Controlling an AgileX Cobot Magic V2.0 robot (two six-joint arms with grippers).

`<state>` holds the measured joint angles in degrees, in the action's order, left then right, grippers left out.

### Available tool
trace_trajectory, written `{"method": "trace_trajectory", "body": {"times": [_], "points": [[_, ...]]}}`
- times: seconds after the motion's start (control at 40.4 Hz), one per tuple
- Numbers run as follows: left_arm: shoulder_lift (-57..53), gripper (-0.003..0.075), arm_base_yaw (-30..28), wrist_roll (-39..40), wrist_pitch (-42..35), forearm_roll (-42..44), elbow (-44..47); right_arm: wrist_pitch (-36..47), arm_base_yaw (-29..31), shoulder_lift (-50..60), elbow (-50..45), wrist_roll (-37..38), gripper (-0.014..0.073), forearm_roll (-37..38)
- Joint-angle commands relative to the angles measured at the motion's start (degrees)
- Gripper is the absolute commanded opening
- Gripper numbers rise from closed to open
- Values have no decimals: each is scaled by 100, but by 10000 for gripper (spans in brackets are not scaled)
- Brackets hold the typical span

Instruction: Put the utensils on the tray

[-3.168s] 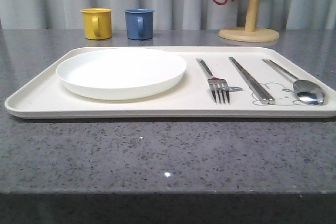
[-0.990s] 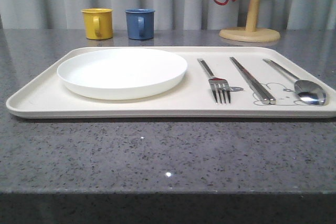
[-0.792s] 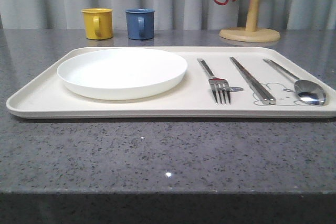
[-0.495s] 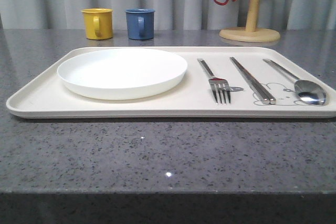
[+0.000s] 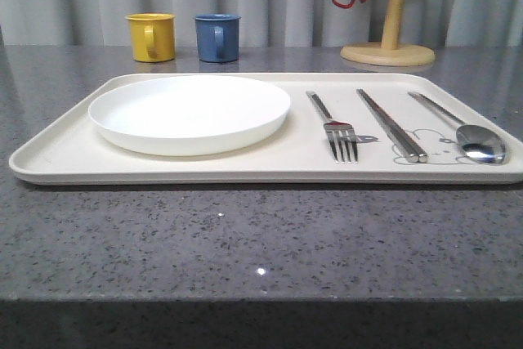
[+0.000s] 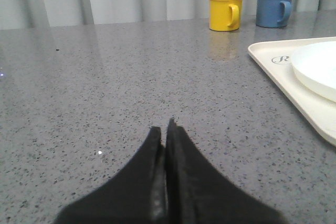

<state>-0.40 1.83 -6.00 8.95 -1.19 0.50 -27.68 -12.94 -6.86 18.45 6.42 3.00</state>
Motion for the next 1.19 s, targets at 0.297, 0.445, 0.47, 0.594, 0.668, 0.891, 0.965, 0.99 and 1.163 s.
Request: {"method": "trace_trajectory", "body": {"times": [0.297, 0.445, 0.47, 0.594, 0.668, 0.891, 0.965, 0.99, 1.163], "points": [[-120, -18, -17, 34, -522, -54, -11, 1611, 1477, 859, -1967, -320, -69, -547], [-120, -18, -17, 34, -532, -54, -11, 1420, 1508, 845, -1996, -505, -69, -579], [-120, -18, -17, 34, -532, -54, -11, 1425, 1508, 845, -1996, -505, -69, -579], [-120, -18, -17, 34, -532, -54, -11, 1419, 1508, 840, -1996, -505, -69, -584], [-120, -18, -17, 34, -532, -54, -11, 1419, 1508, 840, -1996, -505, -69, -584], [-120, -18, -17, 34, -532, -54, -11, 1419, 1508, 840, -1996, -505, -69, -584], [-120, -18, -17, 34, -532, -54, -11, 1419, 1508, 840, -1996, -505, -69, -584], [-120, -18, -17, 34, -532, -54, -11, 1419, 1508, 840, -1996, -505, -69, -584], [-120, -18, -17, 34, -532, -54, -11, 1419, 1508, 840, -1996, -505, -69, -584]]}}
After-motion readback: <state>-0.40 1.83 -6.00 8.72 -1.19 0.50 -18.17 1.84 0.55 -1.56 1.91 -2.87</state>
